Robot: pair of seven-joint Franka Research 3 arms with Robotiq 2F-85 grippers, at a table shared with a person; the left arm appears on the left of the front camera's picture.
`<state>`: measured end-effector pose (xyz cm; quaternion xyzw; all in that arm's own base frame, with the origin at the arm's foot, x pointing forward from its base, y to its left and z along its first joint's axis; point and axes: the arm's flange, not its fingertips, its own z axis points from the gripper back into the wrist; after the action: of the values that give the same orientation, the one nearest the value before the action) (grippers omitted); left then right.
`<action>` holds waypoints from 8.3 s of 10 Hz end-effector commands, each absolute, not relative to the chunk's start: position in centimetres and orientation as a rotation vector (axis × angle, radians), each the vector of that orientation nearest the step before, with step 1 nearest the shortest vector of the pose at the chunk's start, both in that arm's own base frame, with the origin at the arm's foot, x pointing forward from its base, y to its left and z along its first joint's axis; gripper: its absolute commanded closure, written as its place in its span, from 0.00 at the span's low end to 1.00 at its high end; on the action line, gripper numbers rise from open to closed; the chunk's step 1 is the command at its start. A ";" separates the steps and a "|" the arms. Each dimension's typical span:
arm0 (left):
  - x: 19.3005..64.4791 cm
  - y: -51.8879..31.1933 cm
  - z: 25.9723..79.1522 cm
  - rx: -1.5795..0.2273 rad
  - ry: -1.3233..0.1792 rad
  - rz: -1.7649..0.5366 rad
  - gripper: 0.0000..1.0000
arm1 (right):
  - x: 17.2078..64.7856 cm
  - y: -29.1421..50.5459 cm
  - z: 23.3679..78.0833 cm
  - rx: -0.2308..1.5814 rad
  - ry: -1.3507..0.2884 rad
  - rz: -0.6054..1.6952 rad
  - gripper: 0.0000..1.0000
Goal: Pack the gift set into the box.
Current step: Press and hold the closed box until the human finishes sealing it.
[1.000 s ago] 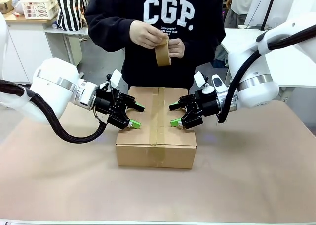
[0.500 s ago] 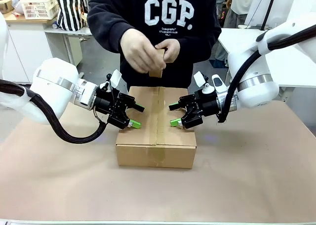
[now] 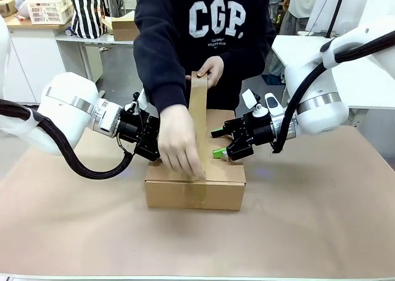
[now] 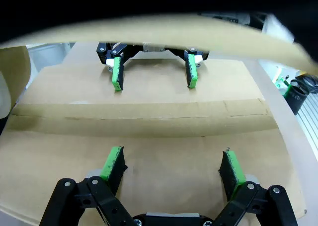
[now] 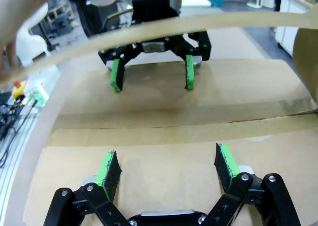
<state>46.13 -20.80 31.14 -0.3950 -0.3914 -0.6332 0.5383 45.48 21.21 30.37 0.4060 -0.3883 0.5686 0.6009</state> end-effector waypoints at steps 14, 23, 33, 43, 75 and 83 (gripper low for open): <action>46.1 -20.8 31.0 -0.940 -0.930 -1.501 0.00 | 45.4 21.2 30.2 0.937 -0.896 1.318 0.00; 46.1 -20.8 31.0 -0.940 -0.930 -1.501 0.00 | 45.4 21.2 30.2 0.937 -0.896 1.318 0.00; 46.1 -20.8 31.0 -0.940 -0.930 -1.501 0.00 | 45.4 21.2 30.2 0.937 -0.896 1.318 0.00; 46.1 -20.8 31.0 -0.940 -0.930 -1.501 0.00 | 45.4 21.2 30.2 0.937 -0.896 1.318 0.00; 46.1 -20.8 31.0 -0.940 -0.930 -1.501 0.00 | 45.4 21.2 30.2 0.937 -0.896 1.318 0.00; 45.2 -18.5 35.8 -1.008 -0.810 -1.426 0.00 | 44.6 20.5 34.6 1.101 -0.706 1.238 0.00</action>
<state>45.99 -20.18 32.74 -0.4103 -0.3689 -0.6193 0.5586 44.96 21.56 31.57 0.4406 -0.3541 0.5596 0.6061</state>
